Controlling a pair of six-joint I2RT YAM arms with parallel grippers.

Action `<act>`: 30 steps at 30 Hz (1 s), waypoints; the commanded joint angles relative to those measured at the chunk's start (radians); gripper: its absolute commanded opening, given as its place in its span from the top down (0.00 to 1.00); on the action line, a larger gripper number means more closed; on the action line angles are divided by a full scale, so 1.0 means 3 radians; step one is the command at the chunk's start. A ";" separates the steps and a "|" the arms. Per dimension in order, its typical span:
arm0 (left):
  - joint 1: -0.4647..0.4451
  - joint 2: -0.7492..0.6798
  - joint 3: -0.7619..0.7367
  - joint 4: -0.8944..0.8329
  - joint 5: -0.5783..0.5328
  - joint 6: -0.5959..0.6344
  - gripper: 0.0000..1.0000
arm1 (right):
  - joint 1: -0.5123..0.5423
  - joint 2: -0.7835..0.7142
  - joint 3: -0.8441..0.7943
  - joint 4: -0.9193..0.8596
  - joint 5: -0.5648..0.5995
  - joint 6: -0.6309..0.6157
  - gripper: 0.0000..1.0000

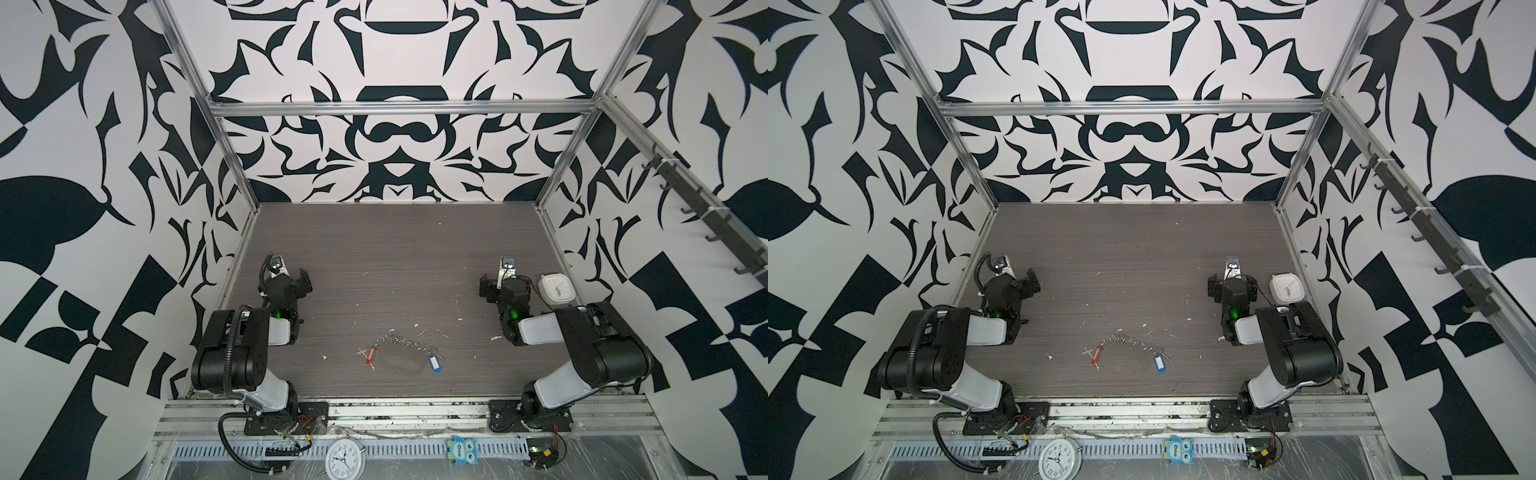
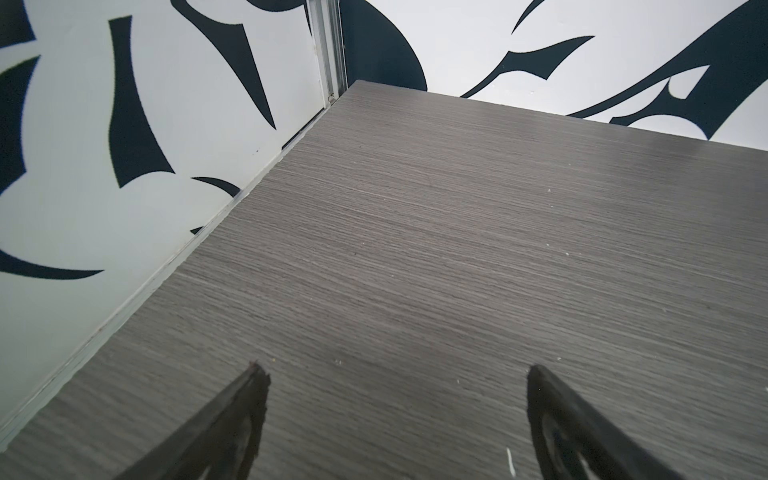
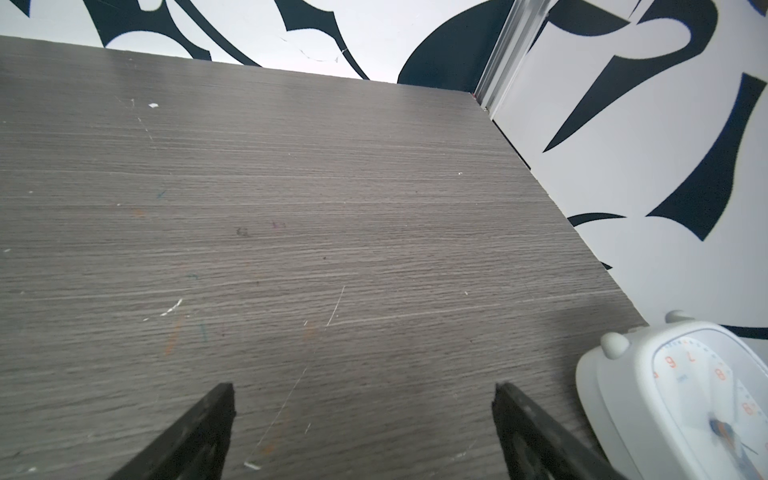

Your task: Remove the keys from the keyring

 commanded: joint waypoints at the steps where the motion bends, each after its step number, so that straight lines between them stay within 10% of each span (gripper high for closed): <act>1: 0.0017 0.0041 0.0066 0.0106 -0.0029 0.0005 0.01 | -0.0013 -0.0016 0.0069 0.0120 0.0000 -0.0008 0.00; 24: -0.0045 -0.0120 0.0031 0.0111 -0.0083 0.0048 0.01 | -0.0096 -0.0107 0.0103 0.0022 0.0002 0.0082 0.00; 30: -0.0389 -0.1116 0.0496 -0.1318 -0.0518 0.0018 0.01 | -0.0081 -0.0751 0.0648 -0.1551 0.0106 0.0341 0.00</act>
